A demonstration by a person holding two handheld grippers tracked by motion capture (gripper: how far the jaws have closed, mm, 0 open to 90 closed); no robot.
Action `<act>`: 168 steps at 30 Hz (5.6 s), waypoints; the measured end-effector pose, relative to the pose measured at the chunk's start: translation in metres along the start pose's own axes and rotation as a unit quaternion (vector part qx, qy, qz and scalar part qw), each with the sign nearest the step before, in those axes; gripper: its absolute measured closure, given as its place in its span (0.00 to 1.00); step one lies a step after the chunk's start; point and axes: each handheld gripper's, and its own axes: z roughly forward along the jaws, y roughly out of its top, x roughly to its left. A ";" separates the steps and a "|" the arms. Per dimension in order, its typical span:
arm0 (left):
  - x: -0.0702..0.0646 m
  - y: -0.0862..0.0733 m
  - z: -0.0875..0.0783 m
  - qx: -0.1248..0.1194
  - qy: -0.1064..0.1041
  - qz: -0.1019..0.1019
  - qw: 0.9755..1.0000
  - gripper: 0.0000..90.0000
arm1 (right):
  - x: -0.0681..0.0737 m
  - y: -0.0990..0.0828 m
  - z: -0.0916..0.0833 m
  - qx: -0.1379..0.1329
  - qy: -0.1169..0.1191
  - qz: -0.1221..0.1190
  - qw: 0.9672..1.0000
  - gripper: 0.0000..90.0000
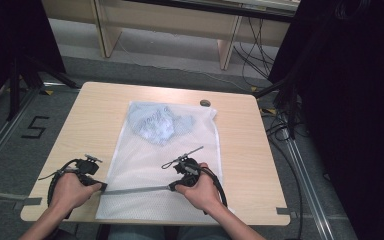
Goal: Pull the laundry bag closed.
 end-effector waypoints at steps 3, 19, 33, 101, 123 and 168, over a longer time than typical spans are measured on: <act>0.000 0.000 0.000 0.003 -0.001 0.003 1.000 1.00 | 0.000 -0.001 0.000 -0.005 0.009 0.000 1.000 0.97; 0.002 0.000 -0.001 0.007 -0.002 0.008 1.000 1.00 | -0.008 -0.004 -0.002 -0.004 0.006 0.003 1.000 0.97; 0.003 0.000 -0.001 0.011 -0.002 0.014 1.000 1.00 | -0.011 -0.006 -0.005 -0.004 0.002 0.020 1.000 0.97; 0.003 0.000 -0.002 0.013 -0.002 0.017 1.000 1.00 | -0.034 -0.022 -0.023 0.010 -0.005 0.052 0.999 0.97; 0.001 0.000 -0.001 0.004 -0.002 0.006 1.000 1.00 | -0.052 -0.031 -0.030 0.012 -0.006 0.055 0.998 0.97; 0.002 0.000 -0.001 0.008 -0.001 0.010 1.000 1.00 | -0.088 -0.058 -0.048 0.010 -0.042 0.096 0.994 0.97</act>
